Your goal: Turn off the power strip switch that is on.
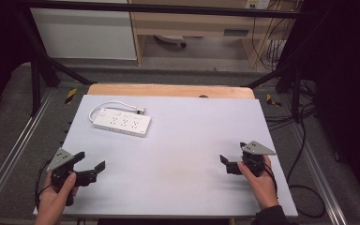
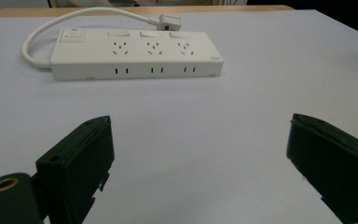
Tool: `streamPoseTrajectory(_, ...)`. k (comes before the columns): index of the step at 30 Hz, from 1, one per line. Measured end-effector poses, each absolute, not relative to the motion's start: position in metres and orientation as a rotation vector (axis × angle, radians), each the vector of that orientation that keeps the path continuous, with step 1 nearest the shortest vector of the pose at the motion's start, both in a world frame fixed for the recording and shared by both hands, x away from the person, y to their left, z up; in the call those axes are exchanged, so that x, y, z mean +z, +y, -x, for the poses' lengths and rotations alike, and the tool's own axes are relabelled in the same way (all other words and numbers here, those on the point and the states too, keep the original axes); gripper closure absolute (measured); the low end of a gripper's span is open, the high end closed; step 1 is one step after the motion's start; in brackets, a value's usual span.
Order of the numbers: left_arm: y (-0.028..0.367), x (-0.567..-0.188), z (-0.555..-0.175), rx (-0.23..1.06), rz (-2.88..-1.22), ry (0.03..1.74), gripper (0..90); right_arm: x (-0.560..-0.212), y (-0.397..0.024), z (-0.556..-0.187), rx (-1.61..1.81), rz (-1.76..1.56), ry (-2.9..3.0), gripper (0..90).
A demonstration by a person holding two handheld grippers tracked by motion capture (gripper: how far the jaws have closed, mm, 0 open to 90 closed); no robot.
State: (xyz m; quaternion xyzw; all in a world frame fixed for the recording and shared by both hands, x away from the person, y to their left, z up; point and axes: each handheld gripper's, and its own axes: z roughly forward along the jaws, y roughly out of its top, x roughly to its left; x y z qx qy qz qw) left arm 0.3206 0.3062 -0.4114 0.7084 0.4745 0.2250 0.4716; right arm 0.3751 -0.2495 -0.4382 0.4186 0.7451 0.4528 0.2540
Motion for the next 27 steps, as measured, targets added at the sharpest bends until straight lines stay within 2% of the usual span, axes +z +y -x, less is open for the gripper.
streamPoseTrajectory(27,0.3056,-0.4124,-0.3191,0.528,-1.708,1.157,7.5,-0.4347,-0.245,-0.3661,1.226,-1.085,2.023,4.5)
